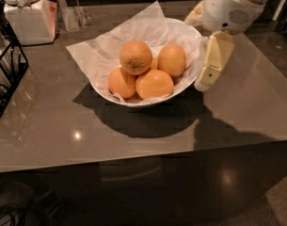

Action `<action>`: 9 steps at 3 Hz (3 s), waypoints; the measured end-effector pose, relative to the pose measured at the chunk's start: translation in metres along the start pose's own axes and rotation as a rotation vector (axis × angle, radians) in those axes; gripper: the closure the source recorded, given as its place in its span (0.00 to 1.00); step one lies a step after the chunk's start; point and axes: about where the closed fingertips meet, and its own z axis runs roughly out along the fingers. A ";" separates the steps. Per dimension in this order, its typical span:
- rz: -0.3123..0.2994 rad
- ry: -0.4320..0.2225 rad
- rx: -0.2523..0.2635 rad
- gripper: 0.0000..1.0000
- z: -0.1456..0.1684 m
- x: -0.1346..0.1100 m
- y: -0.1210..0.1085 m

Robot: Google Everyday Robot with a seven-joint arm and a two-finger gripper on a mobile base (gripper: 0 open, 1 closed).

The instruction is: Pick orange from white bowl

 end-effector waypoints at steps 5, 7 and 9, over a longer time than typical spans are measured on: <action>-0.055 -0.215 -0.064 0.00 0.061 -0.065 -0.052; -0.008 -0.315 -0.089 0.00 0.079 -0.073 -0.071; 0.066 -0.421 -0.171 0.00 0.111 -0.085 -0.077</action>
Offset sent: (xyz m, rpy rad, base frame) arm 0.0541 0.1044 -0.0198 0.1092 0.1023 0.2469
